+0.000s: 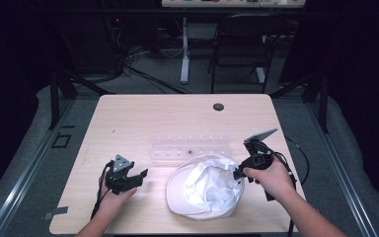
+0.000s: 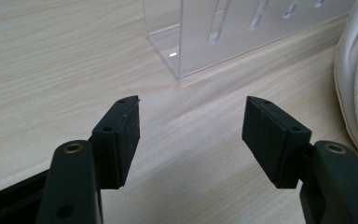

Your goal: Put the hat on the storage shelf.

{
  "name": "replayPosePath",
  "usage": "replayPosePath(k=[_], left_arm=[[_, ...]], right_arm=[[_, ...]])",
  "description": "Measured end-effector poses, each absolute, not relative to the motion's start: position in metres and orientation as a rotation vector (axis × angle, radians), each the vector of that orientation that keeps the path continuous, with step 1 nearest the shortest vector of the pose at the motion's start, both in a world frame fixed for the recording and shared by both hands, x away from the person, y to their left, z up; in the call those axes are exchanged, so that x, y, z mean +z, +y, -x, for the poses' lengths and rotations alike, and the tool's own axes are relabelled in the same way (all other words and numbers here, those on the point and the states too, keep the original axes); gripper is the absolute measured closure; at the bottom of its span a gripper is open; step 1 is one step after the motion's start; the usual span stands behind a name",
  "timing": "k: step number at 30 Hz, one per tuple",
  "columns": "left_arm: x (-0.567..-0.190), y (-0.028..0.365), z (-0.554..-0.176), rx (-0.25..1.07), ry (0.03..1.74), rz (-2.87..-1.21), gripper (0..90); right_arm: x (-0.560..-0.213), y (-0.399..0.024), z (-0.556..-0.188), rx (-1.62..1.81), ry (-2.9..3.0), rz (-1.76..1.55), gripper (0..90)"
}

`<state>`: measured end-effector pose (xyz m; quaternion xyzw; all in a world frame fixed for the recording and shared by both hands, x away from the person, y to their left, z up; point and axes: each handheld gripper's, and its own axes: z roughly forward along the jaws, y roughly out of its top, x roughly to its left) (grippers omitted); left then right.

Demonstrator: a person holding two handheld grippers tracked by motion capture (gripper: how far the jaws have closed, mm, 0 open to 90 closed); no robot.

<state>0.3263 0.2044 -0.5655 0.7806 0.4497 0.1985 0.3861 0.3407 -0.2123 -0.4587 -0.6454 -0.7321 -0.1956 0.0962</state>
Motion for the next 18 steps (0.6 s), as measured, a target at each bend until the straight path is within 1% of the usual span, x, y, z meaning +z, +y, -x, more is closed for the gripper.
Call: replayPosePath(k=[3,13,18], left_arm=[[-0.565,0.204,-0.326,0.504,1.139,-1.994,37.2],[-0.566,0.204,-0.326,0.500,1.140,-1.993,37.2],[-0.566,0.203,-0.326,0.504,1.133,-1.992,37.5]], right_arm=[[-0.457,-0.211,-0.342,-0.527,-2.200,1.894,80.8],[-0.453,-0.205,-0.342,-0.517,-2.206,1.914,81.2],[-0.442,-0.205,-0.346,-0.511,-2.205,1.897,81.4]])
